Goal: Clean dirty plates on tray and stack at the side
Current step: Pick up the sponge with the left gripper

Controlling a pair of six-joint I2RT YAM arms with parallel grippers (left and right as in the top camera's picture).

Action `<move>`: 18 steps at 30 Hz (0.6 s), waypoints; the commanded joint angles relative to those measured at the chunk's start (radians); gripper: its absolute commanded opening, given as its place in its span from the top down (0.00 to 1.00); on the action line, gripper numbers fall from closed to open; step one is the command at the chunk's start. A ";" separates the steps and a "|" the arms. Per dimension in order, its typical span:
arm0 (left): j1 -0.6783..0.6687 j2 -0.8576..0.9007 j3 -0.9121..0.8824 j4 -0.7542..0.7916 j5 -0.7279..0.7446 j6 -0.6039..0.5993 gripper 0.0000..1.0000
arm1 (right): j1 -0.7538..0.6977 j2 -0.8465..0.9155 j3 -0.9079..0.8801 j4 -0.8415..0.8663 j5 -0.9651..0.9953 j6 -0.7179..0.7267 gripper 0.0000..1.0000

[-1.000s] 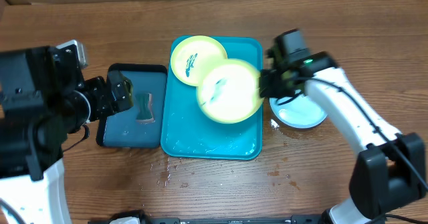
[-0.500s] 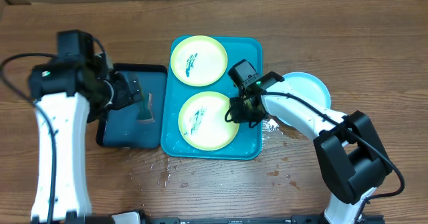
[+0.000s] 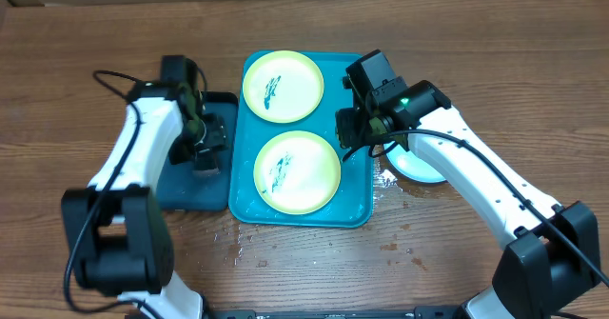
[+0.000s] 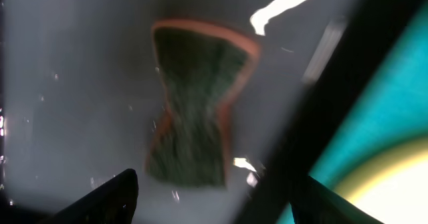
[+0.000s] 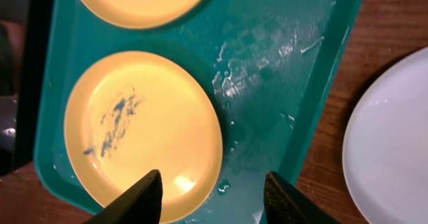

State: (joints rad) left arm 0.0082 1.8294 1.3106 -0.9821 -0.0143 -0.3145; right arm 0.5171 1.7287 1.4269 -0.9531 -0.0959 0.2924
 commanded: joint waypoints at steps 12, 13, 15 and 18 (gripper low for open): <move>0.024 0.240 -0.006 0.093 0.067 -0.116 0.96 | -0.002 -0.006 0.013 -0.042 0.010 -0.009 0.49; 0.026 0.230 -0.001 0.086 0.066 -0.115 0.96 | -0.002 -0.006 0.013 -0.042 0.010 -0.009 0.49; 0.031 0.212 0.014 0.060 0.065 -0.107 0.50 | -0.002 -0.006 0.013 -0.042 0.010 -0.010 0.49; 0.045 0.196 0.050 0.000 0.047 -0.097 0.38 | -0.002 -0.006 0.013 -0.041 0.010 -0.010 0.49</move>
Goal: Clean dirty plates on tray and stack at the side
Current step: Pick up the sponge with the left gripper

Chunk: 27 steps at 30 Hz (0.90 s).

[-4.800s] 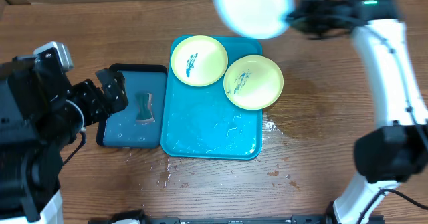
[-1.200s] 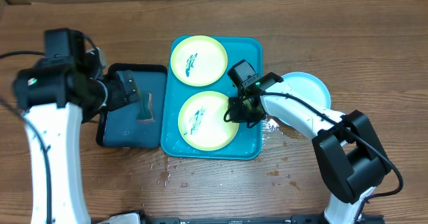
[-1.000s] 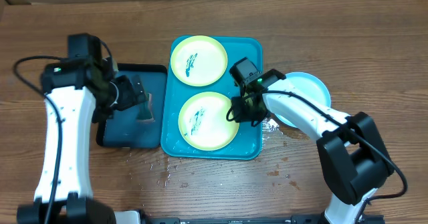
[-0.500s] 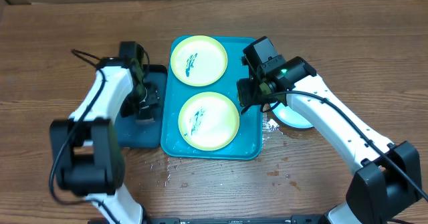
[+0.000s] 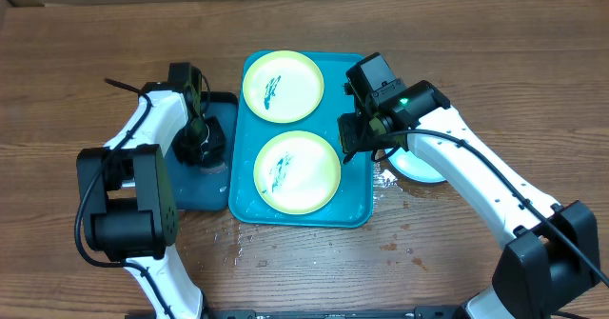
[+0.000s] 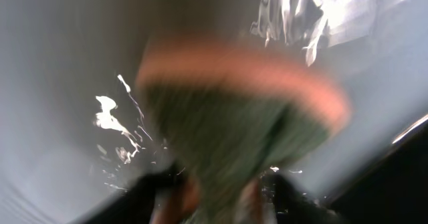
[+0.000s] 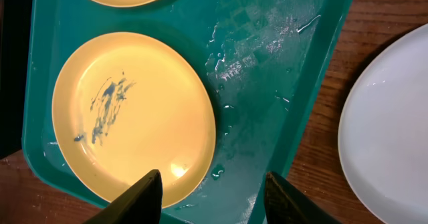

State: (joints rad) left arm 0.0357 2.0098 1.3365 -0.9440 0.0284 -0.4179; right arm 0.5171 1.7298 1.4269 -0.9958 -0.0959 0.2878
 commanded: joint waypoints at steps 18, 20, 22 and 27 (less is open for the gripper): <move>-0.018 0.017 -0.003 0.105 -0.038 0.040 0.88 | -0.002 -0.007 0.013 0.017 0.010 -0.005 0.49; -0.018 0.017 -0.024 0.111 -0.039 0.040 0.96 | -0.002 -0.007 0.013 0.017 0.010 -0.005 0.49; -0.013 0.017 -0.024 0.101 -0.038 0.040 0.96 | -0.002 -0.007 0.013 0.021 0.010 -0.005 0.50; 0.011 -0.015 0.034 0.003 -0.037 0.041 0.96 | -0.002 -0.002 0.011 0.028 0.106 0.046 0.63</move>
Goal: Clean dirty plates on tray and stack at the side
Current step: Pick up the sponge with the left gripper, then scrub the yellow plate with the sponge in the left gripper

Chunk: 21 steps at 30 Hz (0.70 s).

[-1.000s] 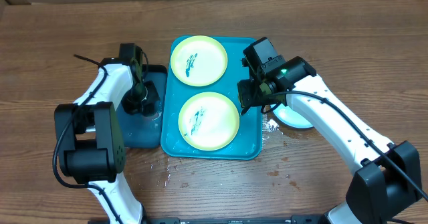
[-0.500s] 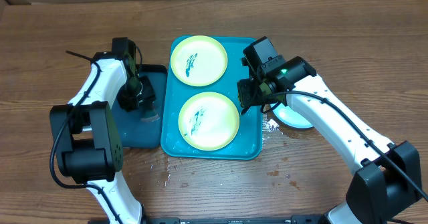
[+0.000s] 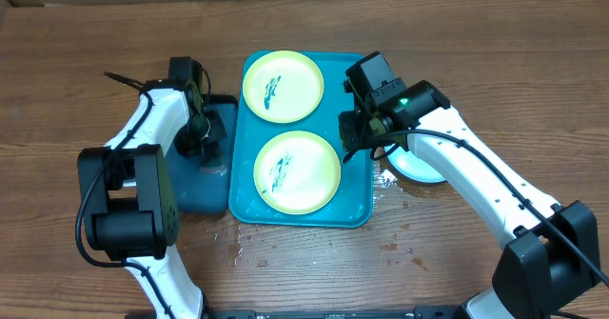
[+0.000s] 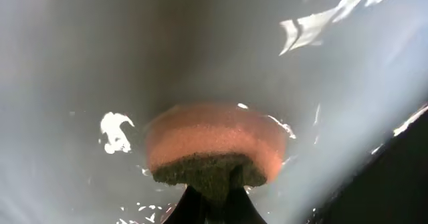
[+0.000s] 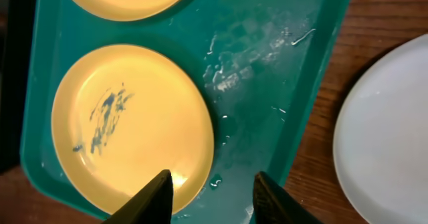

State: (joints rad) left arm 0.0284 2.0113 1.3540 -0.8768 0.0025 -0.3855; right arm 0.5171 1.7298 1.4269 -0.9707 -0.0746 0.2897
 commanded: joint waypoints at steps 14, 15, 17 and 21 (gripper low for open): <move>0.044 -0.332 0.227 -0.342 -0.035 0.150 0.96 | -0.002 0.160 -0.016 0.077 -0.085 0.055 0.54; 0.044 -0.331 0.227 -0.346 -0.047 0.150 0.96 | -0.002 0.171 -0.016 0.080 -0.084 0.055 0.54; 0.044 -0.329 0.225 -0.351 -0.055 0.150 0.96 | -0.002 0.200 -0.016 0.085 -0.085 0.055 0.54; 0.035 -0.328 0.224 -0.352 -0.008 0.151 0.96 | -0.002 0.252 -0.016 0.090 -0.110 0.052 0.55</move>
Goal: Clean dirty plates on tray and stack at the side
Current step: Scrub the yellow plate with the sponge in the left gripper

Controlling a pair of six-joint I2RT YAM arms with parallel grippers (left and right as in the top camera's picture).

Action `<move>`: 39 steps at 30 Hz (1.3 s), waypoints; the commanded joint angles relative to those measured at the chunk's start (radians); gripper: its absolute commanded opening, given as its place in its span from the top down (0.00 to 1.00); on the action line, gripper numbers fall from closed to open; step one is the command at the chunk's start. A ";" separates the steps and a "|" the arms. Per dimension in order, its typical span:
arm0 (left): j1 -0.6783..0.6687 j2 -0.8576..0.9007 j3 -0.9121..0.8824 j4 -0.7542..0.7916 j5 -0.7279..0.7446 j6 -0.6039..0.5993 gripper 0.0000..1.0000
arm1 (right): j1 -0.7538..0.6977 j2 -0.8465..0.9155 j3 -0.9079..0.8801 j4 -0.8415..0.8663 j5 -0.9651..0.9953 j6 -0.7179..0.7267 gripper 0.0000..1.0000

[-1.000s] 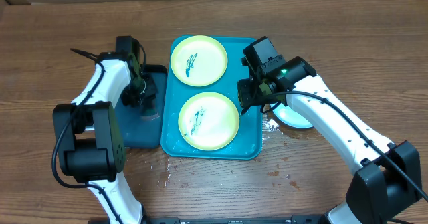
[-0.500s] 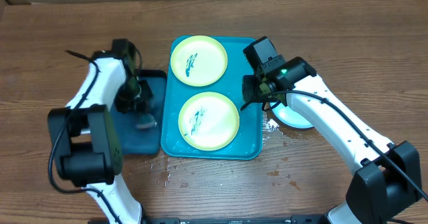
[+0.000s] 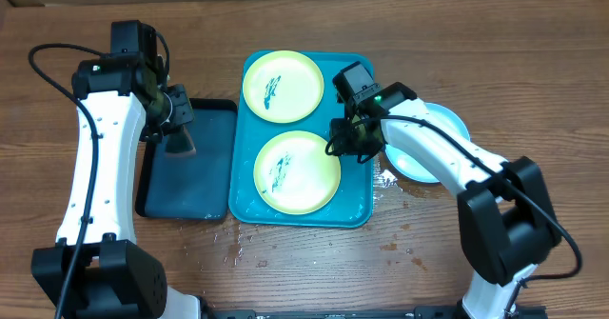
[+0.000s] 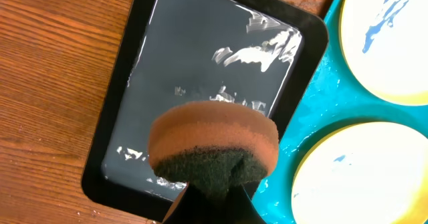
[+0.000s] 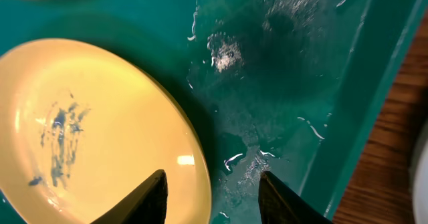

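Note:
Two yellow plates smeared blue lie on the teal tray (image 3: 357, 200): a far plate (image 3: 283, 86) and a near plate (image 3: 296, 171). My left gripper (image 3: 179, 140) is shut on an orange sponge (image 4: 212, 144) with a green scouring face, held well above the black tray (image 4: 214, 83). In the left wrist view both plates, the far one (image 4: 384, 43) and the near one (image 4: 361, 177), show at the right. My right gripper (image 5: 212, 200) is open, low over the tray, astride the near plate's (image 5: 87, 130) right rim.
A pale plate (image 3: 433, 157) lies on the wood right of the teal tray, partly under my right arm. The black tray (image 3: 186, 181) holds a film of water. Water drops dot the teal tray floor (image 5: 287, 83) and the table in front of it.
My left gripper has risen from the black tray's floor with the sponge and now holds it high above the tray. My right gripper has come lower, closer to the near plate's right rim.
At first my left gripper was open over the sponge lying in the black tray. Then it was down at the sponge, then shut on it, and now the sponge is lifted clear. My right gripper stayed open beside the near plate and now sits lower.

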State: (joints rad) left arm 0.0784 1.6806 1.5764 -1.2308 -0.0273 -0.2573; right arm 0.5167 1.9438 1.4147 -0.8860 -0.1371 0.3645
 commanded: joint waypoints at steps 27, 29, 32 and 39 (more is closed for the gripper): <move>-0.455 0.344 -0.369 0.555 0.123 -0.063 0.96 | -0.001 0.150 -0.008 0.013 -0.151 0.028 0.93; -0.441 0.359 -0.369 0.529 0.038 -0.086 0.96 | -0.001 0.150 -0.008 0.013 -0.152 0.028 0.93; -0.402 0.357 -0.359 0.481 -0.090 -0.099 0.96 | -0.001 0.150 -0.008 0.013 -0.151 0.028 0.93; -0.291 0.357 -0.299 0.404 -0.171 -0.068 0.96 | -0.001 0.150 -0.008 0.013 -0.145 0.028 0.93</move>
State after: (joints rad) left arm -0.2977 1.9671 1.2915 -0.8085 0.0265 -0.3378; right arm 0.5259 2.0735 1.4136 -0.8639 -0.3168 0.3885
